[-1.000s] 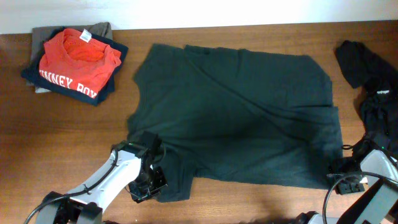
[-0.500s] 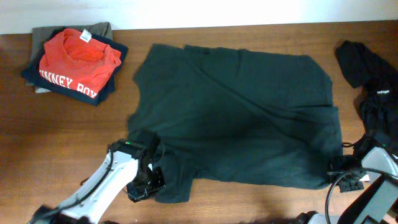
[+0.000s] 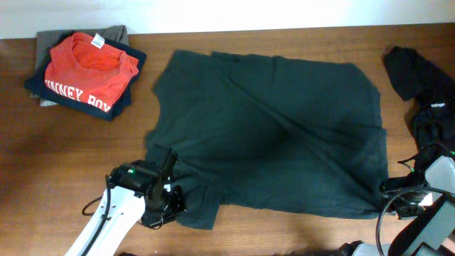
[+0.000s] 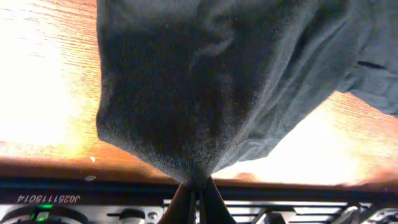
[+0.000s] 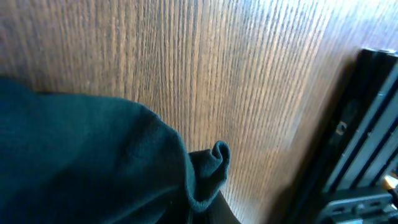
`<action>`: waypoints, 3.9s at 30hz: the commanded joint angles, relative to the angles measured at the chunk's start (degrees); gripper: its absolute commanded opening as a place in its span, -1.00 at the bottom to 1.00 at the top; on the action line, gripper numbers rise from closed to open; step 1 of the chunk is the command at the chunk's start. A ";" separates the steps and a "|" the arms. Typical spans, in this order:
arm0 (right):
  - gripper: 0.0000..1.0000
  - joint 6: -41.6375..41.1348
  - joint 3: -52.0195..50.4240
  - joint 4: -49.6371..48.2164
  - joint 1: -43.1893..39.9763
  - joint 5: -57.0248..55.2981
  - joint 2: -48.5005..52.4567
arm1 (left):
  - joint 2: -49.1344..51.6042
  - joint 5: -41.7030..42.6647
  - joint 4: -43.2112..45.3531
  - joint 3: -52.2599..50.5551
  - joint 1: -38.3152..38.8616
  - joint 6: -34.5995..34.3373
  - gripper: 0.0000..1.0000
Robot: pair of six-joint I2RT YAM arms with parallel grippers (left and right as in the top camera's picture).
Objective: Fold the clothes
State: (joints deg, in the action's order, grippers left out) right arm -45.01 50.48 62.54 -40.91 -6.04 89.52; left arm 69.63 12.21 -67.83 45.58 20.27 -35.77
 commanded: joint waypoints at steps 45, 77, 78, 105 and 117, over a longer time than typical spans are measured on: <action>-0.92 1.40 3.96 -14.27 7.37 6.08 -5.90 | 6.25 -21.46 31.45 10.34 -0.31 4.76 -0.99; -0.92 -0.96 3.96 -28.76 13.55 3.02 0.63 | 19.89 -29.27 47.30 10.36 -4.79 6.32 -0.98; -0.92 -0.96 3.96 -29.38 13.55 3.04 0.79 | 20.59 -29.27 47.87 10.36 -4.79 7.15 -0.99; 0.03 -0.92 3.98 -38.38 20.11 1.01 3.67 | 23.26 -30.08 54.01 10.47 -4.81 13.79 0.99; 0.57 3.02 15.89 -17.11 12.63 1.75 -4.02 | 23.26 -24.79 26.03 25.81 -4.68 14.19 0.98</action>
State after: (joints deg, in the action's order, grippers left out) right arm -43.00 60.84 41.78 -27.57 -3.79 90.30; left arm 92.51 -16.21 -38.00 66.13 15.73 -22.46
